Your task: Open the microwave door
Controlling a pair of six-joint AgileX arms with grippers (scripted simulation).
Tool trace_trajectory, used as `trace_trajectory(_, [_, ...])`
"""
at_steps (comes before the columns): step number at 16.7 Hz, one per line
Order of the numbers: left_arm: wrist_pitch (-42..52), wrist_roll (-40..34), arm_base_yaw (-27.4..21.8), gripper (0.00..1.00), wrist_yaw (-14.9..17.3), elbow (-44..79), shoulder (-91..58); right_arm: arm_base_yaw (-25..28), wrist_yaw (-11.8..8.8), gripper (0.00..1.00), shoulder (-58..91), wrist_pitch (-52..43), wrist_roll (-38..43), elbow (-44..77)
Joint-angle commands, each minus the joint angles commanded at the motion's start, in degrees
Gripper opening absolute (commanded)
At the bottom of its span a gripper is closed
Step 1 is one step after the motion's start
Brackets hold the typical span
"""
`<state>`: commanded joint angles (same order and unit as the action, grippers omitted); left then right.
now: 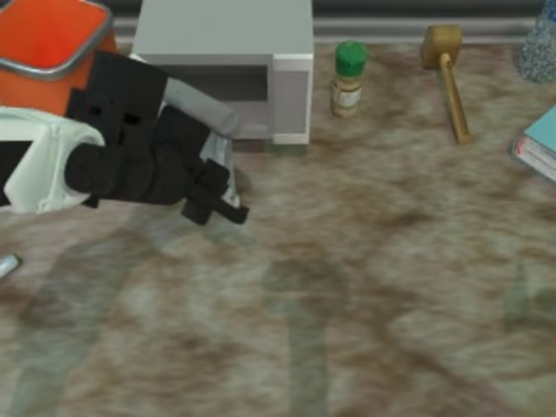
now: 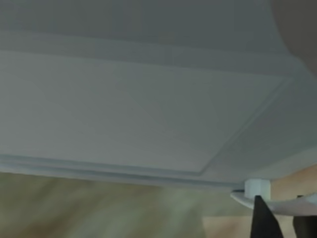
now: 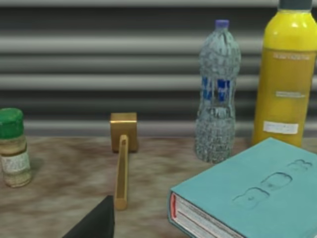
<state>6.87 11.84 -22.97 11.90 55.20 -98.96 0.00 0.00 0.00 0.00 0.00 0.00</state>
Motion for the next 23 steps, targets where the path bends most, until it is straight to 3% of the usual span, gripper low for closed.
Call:
trace_trajectory(15, [0.0, 0.0, 0.0, 0.0, 0.0, 0.0, 0.0, 0.0, 0.0, 1.0, 0.0, 0.0, 0.0, 0.0])
trace_trajectory(23, [0.8, 3.4, 1.5, 0.0, 2.7, -0.7, 0.8, 0.0, 0.0, 1.0, 0.0, 0.0, 0.0, 0.0])
